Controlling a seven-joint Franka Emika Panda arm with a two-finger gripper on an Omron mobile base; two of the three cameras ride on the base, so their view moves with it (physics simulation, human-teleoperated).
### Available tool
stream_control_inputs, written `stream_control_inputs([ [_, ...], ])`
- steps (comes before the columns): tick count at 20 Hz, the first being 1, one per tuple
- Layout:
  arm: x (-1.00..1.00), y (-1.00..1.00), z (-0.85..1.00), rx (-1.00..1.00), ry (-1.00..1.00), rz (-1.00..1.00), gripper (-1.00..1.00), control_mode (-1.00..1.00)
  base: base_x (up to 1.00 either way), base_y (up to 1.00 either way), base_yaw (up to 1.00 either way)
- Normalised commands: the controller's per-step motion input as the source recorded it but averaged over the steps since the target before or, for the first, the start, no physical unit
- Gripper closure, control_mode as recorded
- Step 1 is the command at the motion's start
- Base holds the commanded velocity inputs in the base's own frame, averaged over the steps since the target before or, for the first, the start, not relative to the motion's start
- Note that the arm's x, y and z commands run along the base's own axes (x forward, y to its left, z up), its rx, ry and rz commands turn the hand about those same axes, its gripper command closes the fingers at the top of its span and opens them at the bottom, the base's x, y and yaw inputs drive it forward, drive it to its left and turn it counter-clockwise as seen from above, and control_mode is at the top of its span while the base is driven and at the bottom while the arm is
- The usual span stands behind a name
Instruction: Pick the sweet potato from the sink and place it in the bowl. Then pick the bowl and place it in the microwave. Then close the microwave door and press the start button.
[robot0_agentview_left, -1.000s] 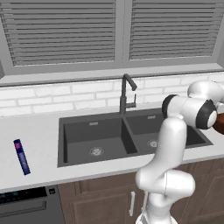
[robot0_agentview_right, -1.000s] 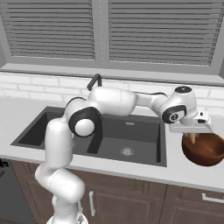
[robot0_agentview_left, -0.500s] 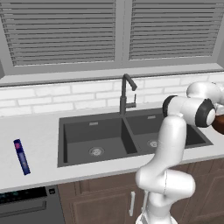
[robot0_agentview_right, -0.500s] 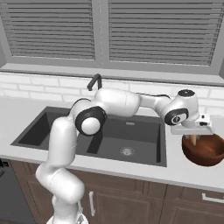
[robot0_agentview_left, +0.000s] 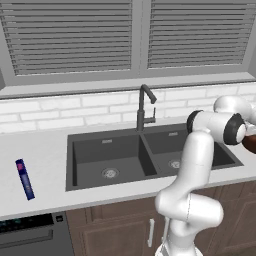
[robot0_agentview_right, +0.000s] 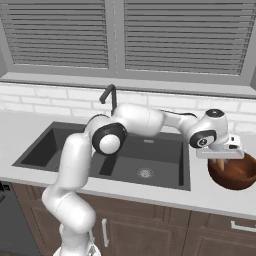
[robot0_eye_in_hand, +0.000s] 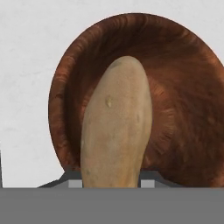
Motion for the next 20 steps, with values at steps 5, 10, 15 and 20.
stream_control_inputs([
  [5,0.13,0.0,-0.26,0.0,0.0,0.03,1.0,-1.0,0.0,0.0,0.0],
  [10,0.14,-0.03,-0.24,0.0,-0.01,0.04,1.0,-1.0,0.0,0.0,0.0],
  [15,0.16,-0.03,-0.23,0.0,0.0,0.05,1.0,-1.0,0.0,0.0,0.0],
  [20,0.16,0.0,-0.22,0.0,0.0,0.06,-1.0,-1.0,0.0,0.0,0.0],
])
